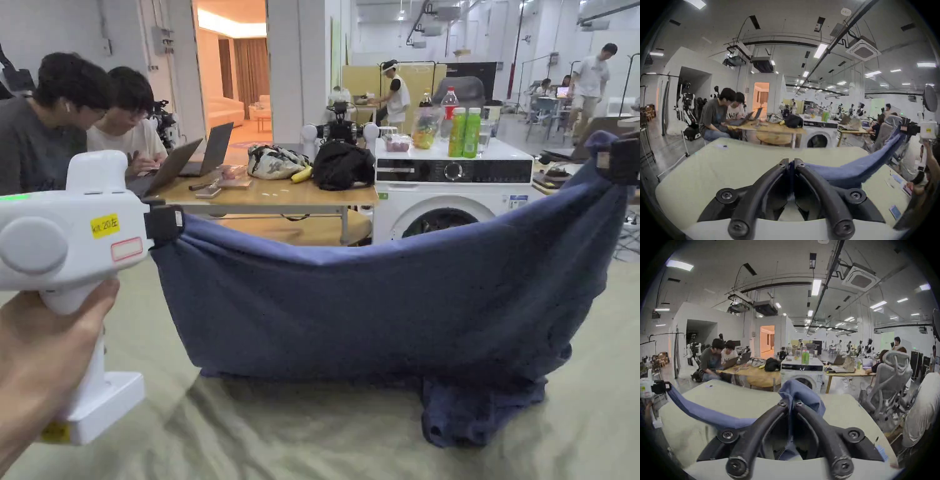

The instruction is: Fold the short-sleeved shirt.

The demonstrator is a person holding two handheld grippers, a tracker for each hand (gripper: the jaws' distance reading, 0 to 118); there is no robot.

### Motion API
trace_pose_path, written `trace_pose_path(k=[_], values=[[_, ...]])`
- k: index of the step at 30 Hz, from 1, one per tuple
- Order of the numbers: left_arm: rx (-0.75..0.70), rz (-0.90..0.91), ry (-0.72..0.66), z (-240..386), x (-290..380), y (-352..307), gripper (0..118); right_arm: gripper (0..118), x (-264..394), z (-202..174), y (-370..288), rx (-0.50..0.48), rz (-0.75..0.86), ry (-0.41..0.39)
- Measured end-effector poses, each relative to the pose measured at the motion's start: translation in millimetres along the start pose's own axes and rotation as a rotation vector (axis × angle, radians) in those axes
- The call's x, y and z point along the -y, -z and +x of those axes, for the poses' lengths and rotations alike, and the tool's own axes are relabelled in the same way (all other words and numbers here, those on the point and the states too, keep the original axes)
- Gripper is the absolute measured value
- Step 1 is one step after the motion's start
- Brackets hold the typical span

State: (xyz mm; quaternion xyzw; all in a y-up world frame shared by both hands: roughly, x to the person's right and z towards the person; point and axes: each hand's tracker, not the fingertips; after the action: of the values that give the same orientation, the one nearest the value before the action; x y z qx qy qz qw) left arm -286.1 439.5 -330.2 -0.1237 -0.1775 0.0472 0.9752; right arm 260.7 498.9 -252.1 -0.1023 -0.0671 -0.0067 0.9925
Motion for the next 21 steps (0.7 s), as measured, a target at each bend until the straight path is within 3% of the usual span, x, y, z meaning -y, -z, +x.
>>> trace_pose_path(k=[2,7,11,17,19,20,21], values=[[0.003,-0.051,-0.026,-3,39,-32,0,0,40,2,-36,-0.063,-0.071,-0.008],[0.037,-0.188,-0.064,-9,144,-96,0,0,157,0,-111,-0.103,-0.244,0.040],[0.004,-0.296,-0.131,-20,204,-129,0,0,240,-2,-150,-0.086,-0.366,0.107],[0.019,-0.393,-0.237,-47,268,-133,0,0,326,-8,-164,-0.067,-0.543,0.139],[-0.009,-0.416,-0.231,-50,277,-133,21,6,340,-10,-165,-0.051,-0.547,0.141],[-0.019,-0.410,-0.236,-52,280,-134,40,19,344,-10,-166,-0.053,-0.547,0.137],[-0.026,-0.414,-0.237,-53,279,-134,71,50,345,-10,-167,-0.042,-0.550,0.127]])
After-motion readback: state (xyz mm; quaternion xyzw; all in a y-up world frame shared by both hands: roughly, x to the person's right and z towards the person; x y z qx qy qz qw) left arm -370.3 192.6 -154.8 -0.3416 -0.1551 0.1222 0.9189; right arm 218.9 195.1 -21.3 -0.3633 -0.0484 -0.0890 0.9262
